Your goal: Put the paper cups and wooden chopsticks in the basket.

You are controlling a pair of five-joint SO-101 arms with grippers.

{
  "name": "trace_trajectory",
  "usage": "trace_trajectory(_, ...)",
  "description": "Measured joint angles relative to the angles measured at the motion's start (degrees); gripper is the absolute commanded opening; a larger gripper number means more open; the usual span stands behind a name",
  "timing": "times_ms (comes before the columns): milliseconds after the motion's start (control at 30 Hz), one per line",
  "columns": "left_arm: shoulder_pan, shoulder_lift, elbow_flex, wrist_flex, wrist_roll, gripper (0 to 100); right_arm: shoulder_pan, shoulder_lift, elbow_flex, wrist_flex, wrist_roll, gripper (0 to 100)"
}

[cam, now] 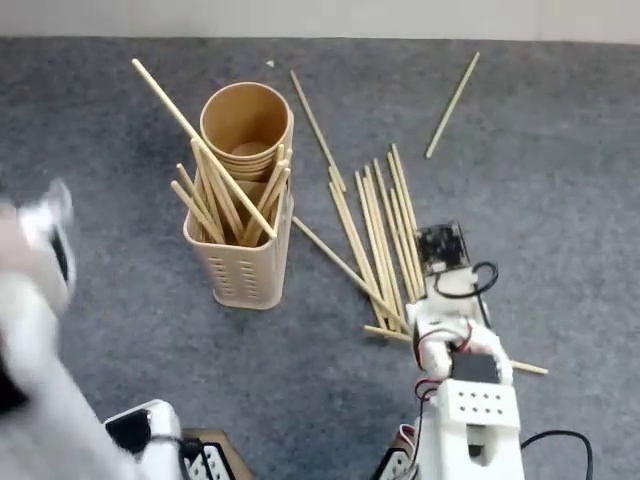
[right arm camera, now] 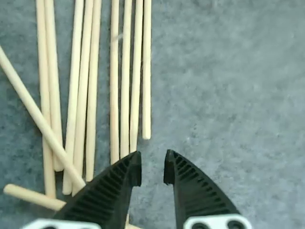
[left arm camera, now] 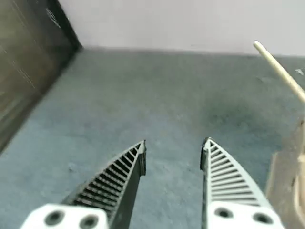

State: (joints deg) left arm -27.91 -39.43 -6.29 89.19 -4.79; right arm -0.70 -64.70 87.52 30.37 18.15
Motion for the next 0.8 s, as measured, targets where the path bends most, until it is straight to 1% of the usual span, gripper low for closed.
trace_trajectory(100,3.34,20.84,-24.44,9.85,3.78,22,0.0,-3.08,3.25,-2.2,-1.58,9.4)
trace_trajectory(200,5.45,38.68,-44.4,12.13,8.62,22,0.0,-7.03,5.45,-2.81,-1.85,9.4)
trace_trajectory(300,10.02,49.14,-56.7,12.31,11.08,22,0.09,-11.16,7.3,-3.08,-1.85,9.4)
trace_trajectory(367,13.98,53.63,-60.04,12.4,12.4,22,0.18,-14.33,7.91,-3.08,-1.85,9.4)
trace_trajectory(467,18.02,57.23,-61.63,12.48,17.32,22,0.26,-19.78,8.0,-3.08,-1.85,9.4)
trace_trajectory(533,18.64,58.55,-61.89,12.48,19.96,22,0.35,-23.03,8.0,-3.08,-1.85,9.4)
trace_trajectory(633,18.37,60.48,-62.07,12.48,23.65,21,0.26,-27.25,8.0,0.18,-1.85,9.4)
trace_trajectory(800,18.55,62.86,-62.07,12.48,25.67,21,0.26,-32.0,8.0,4.48,-1.85,9.4)
